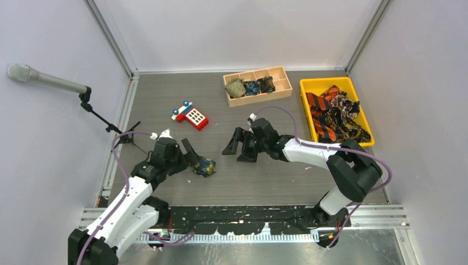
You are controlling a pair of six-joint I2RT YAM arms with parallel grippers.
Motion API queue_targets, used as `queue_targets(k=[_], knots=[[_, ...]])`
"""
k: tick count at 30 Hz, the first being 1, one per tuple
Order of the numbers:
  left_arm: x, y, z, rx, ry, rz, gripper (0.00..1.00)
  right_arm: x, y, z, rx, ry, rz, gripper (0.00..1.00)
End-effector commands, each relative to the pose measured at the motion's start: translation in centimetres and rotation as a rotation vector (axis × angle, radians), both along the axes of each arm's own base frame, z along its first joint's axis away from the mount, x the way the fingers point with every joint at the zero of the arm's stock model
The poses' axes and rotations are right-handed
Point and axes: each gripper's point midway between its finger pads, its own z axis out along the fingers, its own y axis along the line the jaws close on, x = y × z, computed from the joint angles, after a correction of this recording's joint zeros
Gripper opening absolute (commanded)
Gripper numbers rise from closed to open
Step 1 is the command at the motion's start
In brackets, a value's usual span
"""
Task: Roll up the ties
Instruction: Pick up the tie at the center of the board.
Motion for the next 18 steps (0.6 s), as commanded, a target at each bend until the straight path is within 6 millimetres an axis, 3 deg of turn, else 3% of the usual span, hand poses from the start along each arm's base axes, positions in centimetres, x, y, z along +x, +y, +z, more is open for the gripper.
queue_targets(k=[1,11,18], knots=[[2.1,1.5,1.1,0.132,-0.114,-0.028,0.91,0.4,0.6,3.1,0.077,-0.089,0.029,0.88],[4.7,0.3,2.3,0.085,-0.221,-0.090,0.89,0.1,0.5,2.9,0.101,-0.095,0.023,0.88],[4.3,-0.7,0.1,0.005,-0.179,-0.116,0.86,-0.1,0.4,2.6,0.099,-0.090,0.026,0.88]])
